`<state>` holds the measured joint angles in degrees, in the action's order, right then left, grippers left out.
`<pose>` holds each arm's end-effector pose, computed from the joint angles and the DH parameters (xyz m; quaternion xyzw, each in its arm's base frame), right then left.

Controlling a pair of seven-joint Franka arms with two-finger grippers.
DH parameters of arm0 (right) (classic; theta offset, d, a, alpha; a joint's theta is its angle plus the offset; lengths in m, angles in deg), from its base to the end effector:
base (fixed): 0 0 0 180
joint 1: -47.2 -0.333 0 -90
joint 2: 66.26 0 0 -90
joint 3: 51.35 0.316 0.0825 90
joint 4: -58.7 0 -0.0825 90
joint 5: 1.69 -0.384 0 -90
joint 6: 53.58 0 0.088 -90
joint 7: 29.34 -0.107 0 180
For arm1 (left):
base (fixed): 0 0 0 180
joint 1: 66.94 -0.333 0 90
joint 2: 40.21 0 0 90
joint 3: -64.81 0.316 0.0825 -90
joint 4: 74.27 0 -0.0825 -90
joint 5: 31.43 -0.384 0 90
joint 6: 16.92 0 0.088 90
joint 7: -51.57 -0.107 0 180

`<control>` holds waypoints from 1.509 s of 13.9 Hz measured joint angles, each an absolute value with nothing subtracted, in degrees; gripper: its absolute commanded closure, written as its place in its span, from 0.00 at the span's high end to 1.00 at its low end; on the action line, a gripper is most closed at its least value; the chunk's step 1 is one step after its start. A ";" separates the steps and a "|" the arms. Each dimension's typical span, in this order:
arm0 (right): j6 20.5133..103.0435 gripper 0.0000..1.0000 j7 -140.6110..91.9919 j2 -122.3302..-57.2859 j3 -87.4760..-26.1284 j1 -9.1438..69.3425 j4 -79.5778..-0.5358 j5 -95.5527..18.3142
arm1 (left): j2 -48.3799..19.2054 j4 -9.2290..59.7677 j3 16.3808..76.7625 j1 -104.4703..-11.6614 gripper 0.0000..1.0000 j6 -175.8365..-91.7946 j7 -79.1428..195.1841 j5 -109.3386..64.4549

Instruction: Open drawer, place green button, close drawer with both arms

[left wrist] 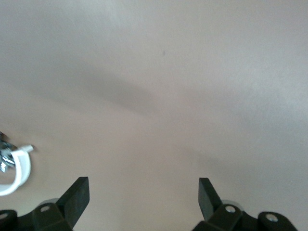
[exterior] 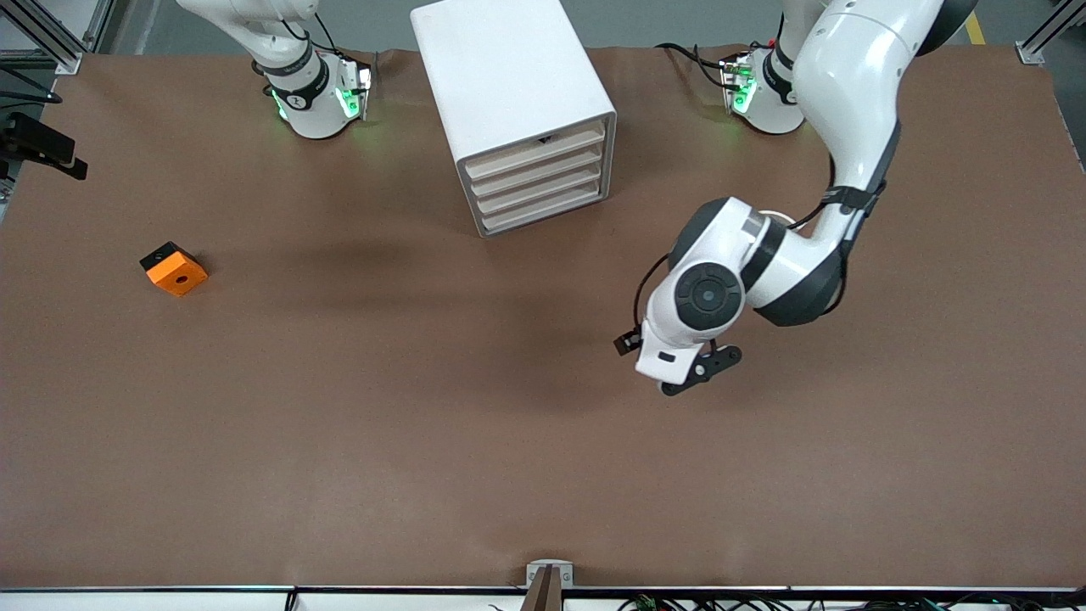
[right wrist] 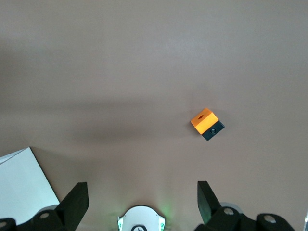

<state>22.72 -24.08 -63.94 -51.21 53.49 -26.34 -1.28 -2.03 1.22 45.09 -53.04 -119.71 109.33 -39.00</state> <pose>0.5125 -0.0561 0.6664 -0.9984 0.0084 0.0561 0.0020 0.6255 -0.3389 0.3488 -0.9727 -0.2147 0.0849 0.0235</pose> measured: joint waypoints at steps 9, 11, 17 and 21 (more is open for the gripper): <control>26.21 1.00 -26.79 -63.47 -51.64 51.49 -28.91 -2.20 | -7.66 1.28 45.71 -57.87 1.00 -110.25 91.86 -39.22; 26.91 1.00 -26.81 -62.70 -53.11 50.49 -30.09 -2.20 | -10.80 1.34 46.58 -59.08 1.00 -105.90 85.09 -39.22; 27.27 1.00 -26.81 -61.79 -54.41 49.23 -31.10 -2.20 | -25.48 11.22 59.60 -58.73 1.00 -102.25 62.45 -34.79; 27.30 1.00 -26.81 -61.77 -54.54 49.10 -31.18 -2.21 | -39.53 26.52 65.99 -59.10 1.00 -109.73 56.18 -32.81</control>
<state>27.30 -26.81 -61.77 -54.54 49.10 -31.18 -2.21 -39.53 26.52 65.99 -59.10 -109.73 56.18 -32.81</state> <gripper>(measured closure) 0.000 0.000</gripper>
